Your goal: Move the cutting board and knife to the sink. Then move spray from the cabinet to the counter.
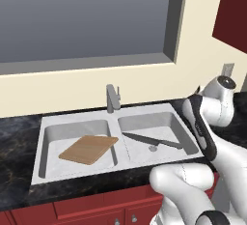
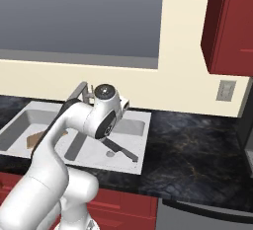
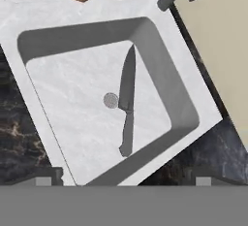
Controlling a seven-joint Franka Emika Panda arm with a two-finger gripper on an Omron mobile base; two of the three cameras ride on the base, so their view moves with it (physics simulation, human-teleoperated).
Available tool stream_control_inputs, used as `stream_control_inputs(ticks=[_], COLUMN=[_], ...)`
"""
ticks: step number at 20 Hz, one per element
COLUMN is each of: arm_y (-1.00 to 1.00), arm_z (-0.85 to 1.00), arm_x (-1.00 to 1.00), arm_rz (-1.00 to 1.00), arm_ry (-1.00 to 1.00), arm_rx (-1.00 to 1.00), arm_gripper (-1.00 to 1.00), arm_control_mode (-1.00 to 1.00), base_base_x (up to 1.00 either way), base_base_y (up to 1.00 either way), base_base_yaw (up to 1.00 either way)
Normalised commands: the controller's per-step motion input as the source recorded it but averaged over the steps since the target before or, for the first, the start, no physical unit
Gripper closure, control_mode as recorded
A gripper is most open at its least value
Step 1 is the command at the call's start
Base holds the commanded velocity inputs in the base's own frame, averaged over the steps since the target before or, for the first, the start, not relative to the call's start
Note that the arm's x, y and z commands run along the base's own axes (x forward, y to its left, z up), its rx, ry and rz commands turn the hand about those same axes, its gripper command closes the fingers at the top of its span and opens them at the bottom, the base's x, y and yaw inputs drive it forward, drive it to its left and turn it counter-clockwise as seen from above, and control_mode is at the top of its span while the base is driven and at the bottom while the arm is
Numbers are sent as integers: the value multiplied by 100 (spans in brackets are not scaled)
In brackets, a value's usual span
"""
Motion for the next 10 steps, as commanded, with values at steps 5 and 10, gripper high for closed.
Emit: stream_control_inputs(ticks=[5, 10], arm_y=[0, 0], arm_z=[100, 99], arm_x=[-41, -32], arm_rz=[-7, -35], arm_ry=[-20, -19], arm_rx=[16, 20], arm_gripper=[-100, -100], arm_control_mode=[-100, -100], base_base_x=[0, 0], base_base_y=[0, 0], base_base_yaw=[0, 0])
